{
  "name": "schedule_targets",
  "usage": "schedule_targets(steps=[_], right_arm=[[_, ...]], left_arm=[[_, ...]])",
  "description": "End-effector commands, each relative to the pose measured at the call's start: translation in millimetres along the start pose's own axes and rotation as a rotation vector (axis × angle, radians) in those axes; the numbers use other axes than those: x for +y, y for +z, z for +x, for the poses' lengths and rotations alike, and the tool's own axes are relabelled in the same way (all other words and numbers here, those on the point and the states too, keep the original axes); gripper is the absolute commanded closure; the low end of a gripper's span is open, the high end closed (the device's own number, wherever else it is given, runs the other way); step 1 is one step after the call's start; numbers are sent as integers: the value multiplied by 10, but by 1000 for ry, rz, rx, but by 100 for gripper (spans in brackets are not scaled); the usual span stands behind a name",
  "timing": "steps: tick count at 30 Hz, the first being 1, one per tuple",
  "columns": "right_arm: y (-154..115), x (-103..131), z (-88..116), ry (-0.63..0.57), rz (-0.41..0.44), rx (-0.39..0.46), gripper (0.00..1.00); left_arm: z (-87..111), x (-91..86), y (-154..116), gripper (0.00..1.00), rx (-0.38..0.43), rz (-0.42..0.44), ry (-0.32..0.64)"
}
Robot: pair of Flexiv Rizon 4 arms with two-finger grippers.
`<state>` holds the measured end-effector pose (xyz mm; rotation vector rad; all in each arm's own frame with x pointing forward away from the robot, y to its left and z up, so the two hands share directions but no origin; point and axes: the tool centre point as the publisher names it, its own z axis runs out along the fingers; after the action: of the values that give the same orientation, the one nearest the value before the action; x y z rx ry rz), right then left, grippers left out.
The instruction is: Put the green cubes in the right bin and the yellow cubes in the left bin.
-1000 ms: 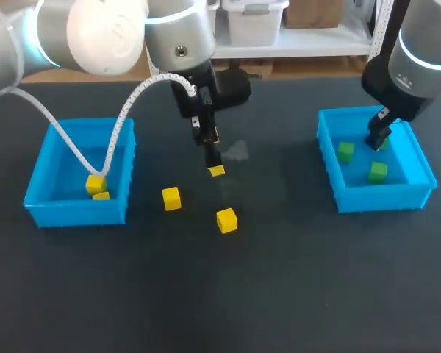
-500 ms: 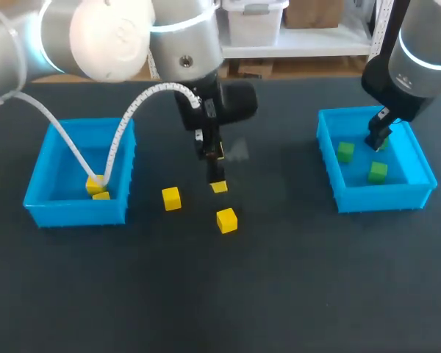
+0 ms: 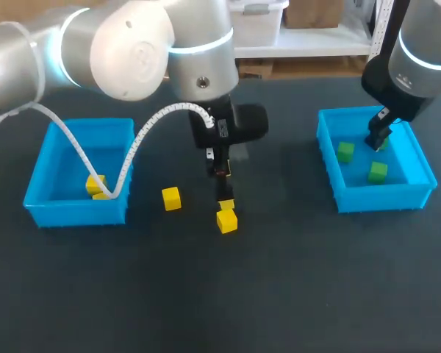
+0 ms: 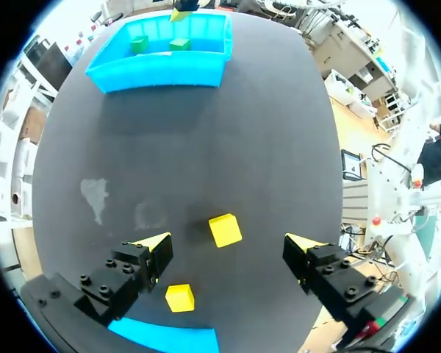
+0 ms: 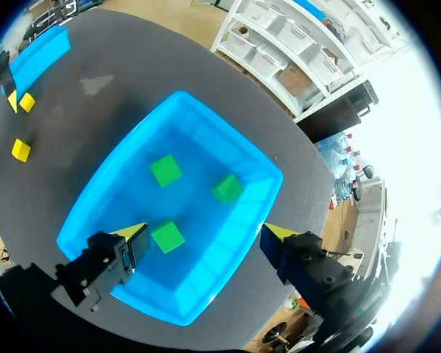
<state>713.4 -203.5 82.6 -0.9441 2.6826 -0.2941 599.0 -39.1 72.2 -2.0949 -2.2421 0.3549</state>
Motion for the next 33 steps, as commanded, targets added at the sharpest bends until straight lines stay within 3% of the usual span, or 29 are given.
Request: schedule_targets(steps=[1, 11, 23, 33], right_arm=[[-4, 4, 13, 1, 2, -3, 0], [-4, 4, 13, 1, 2, -3, 0], [-4, 4, 13, 1, 2, -3, 0], [-4, 4, 13, 1, 2, -3, 0]], left_arm=[[6, -31, 78, 0, -2, 8, 5], [-27, -140, 298, 0, 25, 44, 28], [29, -92, 490, 0, 103, -48, -9], [71, -121, 626, 0, 86, -68, -21]])
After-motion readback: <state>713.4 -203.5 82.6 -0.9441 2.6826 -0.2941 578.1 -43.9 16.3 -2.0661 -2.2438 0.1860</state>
